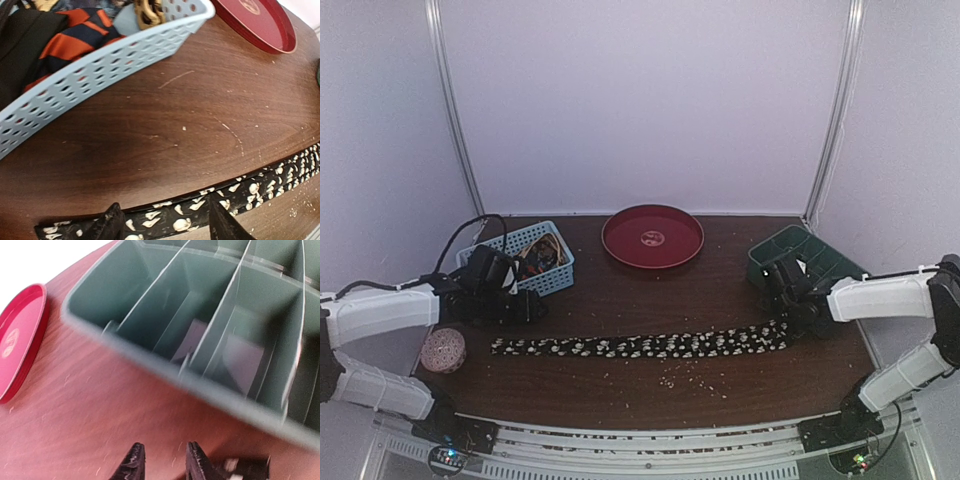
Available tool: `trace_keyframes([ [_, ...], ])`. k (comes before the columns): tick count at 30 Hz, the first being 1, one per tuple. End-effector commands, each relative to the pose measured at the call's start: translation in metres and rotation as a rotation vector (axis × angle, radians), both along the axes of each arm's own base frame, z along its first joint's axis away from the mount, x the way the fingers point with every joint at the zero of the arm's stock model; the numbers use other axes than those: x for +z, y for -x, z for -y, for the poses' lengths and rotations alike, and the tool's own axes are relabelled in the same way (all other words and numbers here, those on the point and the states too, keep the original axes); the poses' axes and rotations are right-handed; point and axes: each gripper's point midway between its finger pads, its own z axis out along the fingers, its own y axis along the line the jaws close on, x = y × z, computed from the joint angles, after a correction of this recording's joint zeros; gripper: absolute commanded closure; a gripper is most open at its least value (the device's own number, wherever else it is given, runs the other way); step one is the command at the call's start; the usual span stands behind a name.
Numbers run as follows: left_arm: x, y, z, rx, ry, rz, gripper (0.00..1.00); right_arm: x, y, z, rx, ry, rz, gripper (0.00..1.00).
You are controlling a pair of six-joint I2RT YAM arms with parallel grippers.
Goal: Roll the ties
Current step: Adjust the tie at the center of the board.
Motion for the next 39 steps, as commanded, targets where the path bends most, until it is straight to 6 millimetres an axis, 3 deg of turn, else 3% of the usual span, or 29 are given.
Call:
trace_keyframes([
  [1, 0.016, -0.011, 0.024, -0.074, 0.083, 0.064, 0.37, -0.003, 0.039, -0.012, -0.010, -0.062, -0.084, 0.68],
  [3, 0.014, -0.012, 0.023, -0.065, 0.081, 0.065, 0.17, -0.008, 0.046, -0.016, -0.027, -0.113, -0.109, 0.68],
  [4, 0.012, -0.013, 0.023, -0.065, 0.077, 0.062, 0.14, -0.010, 0.048, -0.020, -0.020, -0.126, -0.115, 0.71],
  [10, 0.006, -0.017, 0.009, 0.008, 0.012, 0.032, 0.15, -0.017, 0.042, -0.048, 0.076, -0.142, -0.121, 0.99],
  [14, 0.006, -0.013, -0.010, 0.085, -0.016, 0.018, 0.19, -0.032, 0.046, -0.051, 0.088, -0.111, -0.182, 1.00],
  [21, 0.000, -0.004, -0.044, 0.151, 0.118, -0.012, 0.32, -0.057, 0.061, -0.016, 0.006, 0.061, -0.268, 1.00],
  [30, -0.025, 0.009, -0.084, 0.361, 0.014, -0.081, 0.37, -0.072, 0.090, 0.017, -0.124, 0.089, -0.309, 1.00],
  [35, -0.029, 0.019, -0.091, 0.363, -0.010, -0.076, 0.43, -0.066, 0.099, 0.029, -0.168, 0.078, -0.291, 1.00],
  [39, -0.041, 0.025, -0.081, 0.351, 0.054, -0.104, 0.49, -0.060, 0.107, 0.039, -0.246, 0.069, -0.289, 1.00],
])
